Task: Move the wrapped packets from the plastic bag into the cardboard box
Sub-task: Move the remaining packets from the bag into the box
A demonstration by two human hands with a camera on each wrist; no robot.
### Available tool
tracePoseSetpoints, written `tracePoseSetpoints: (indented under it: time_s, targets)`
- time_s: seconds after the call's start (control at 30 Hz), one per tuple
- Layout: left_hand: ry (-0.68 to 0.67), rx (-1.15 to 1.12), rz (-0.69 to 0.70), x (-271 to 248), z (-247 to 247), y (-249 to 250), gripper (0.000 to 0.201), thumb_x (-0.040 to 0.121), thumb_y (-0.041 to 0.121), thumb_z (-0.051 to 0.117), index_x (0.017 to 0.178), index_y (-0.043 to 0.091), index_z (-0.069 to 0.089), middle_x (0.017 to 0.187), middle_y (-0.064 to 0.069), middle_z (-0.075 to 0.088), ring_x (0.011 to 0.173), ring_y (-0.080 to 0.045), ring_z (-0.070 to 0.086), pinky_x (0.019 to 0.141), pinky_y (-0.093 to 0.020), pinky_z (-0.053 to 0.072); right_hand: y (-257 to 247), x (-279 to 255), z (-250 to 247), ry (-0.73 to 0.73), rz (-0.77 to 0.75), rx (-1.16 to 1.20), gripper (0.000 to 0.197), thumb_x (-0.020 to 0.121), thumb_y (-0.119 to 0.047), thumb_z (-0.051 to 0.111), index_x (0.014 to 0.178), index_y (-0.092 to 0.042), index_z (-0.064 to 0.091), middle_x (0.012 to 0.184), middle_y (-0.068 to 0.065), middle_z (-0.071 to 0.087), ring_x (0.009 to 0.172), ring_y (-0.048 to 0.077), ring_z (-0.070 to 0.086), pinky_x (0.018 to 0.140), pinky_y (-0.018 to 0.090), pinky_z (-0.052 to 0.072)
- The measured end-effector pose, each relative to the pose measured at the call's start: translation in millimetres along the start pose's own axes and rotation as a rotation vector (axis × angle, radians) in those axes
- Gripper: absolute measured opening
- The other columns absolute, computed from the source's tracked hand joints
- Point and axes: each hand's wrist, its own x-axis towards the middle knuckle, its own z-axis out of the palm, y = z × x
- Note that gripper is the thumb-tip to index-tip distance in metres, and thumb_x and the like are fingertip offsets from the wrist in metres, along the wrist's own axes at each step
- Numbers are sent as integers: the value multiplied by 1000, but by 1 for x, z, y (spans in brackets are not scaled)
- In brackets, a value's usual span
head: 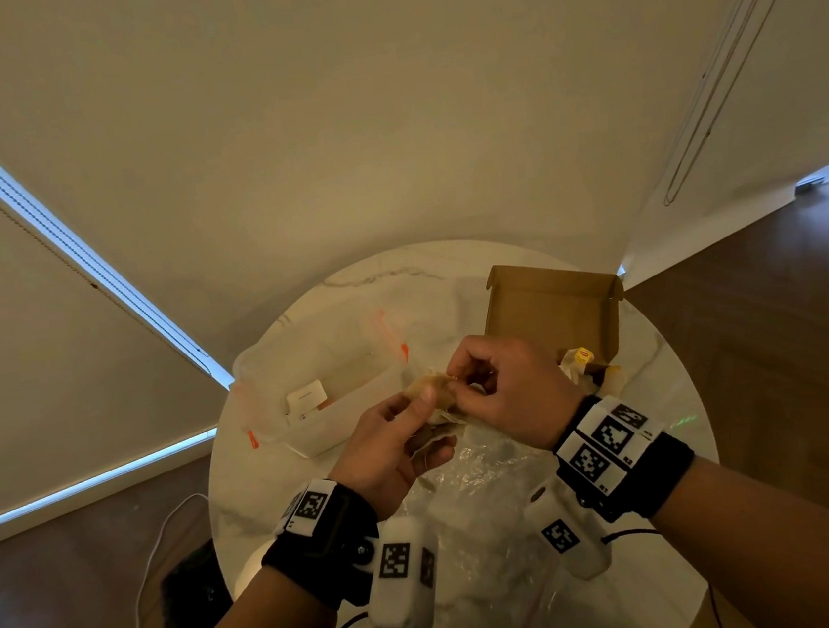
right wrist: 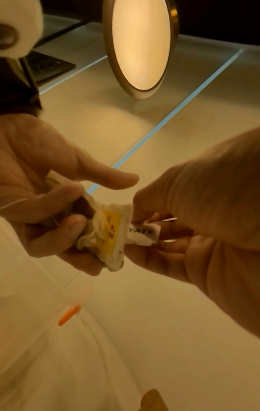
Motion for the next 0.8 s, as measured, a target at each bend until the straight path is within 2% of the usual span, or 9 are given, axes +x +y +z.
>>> tracePoseSetpoints:
  time_s: [0.13, 0.23, 0.3, 0.43, 0.5, 0.57, 0.63, 0.8]
  targets:
    - [24, 47, -10, 0, 1, -2, 28, 86, 5, 67, 114, 3, 65, 88, -12, 70, 69, -17, 65, 58, -24, 55, 7, 2, -1, 25, 68, 33, 16, 80, -10, 71, 76, -23, 62, 67, -8, 61, 61, 9, 58, 57, 20, 49]
    - [36, 105, -14, 2, -2, -2, 30, 88, -7, 61, 115, 6, 64, 94, -16, 69, 72, -22, 63, 58, -25, 55, 14, 5, -8, 105, 183, 119, 13, 81, -11, 72, 78, -22, 66, 69, -3, 64, 65, 21, 63, 61, 34, 55]
    - [56, 162, -6, 2, -4, -2, 32, 88, -9, 58, 114, 8, 64, 99, -19, 69, 75, -25, 63, 58, -25, 55, 21, 7, -15, 143, 265, 170, 11, 82, -12, 72, 83, -22, 68, 73, 2, 67, 69, 27, 65, 66, 38, 57]
    - [51, 212, 15, 3, -8, 0, 32, 89, -8, 57, 116, 6, 64, 100, -19, 68, 73, -24, 62, 57, -24, 54, 37, 12, -27, 100, 419, 200, 14, 83, -16, 73, 97, -17, 73, 86, 9, 72, 77, 21, 68, 72, 28, 57]
    - [53, 210, 30, 5, -11, -1, 30, 90, -8, 56, 115, 7, 65, 100, -19, 67, 72, -23, 61, 60, -26, 53, 44, 11, -29, 87, 466, 223, 13, 81, -17, 76, 94, -16, 74, 87, 8, 74, 83, 26, 70, 78, 35, 59]
    - [64, 207, 55, 8, -13, -3, 28, 91, -6, 56, 113, 9, 66, 104, -21, 67, 75, -26, 63, 64, -32, 51, 48, 9, -32, 84, 496, 245, 11, 80, -17, 77, 90, -15, 74, 86, 8, 74, 85, 29, 70, 81, 43, 59]
    - [91, 160, 85, 9, -15, -4, 25, 93, -4, 53, 113, 5, 63, 108, -25, 67, 80, -30, 67, 68, -34, 55, 49, 6, -33, 78, 502, 237, 11, 81, -16, 76, 91, -12, 74, 86, 9, 74, 85, 29, 70, 81, 44, 59]
    - [195, 46, 131, 12, -19, -2, 21, 96, -4, 49, 112, 0, 61, 110, -26, 65, 85, -29, 69, 71, -32, 60, 46, 2, -35, 73, 481, 192, 10, 83, -13, 73, 92, -9, 73, 87, 12, 73, 84, 29, 69, 77, 35, 58]
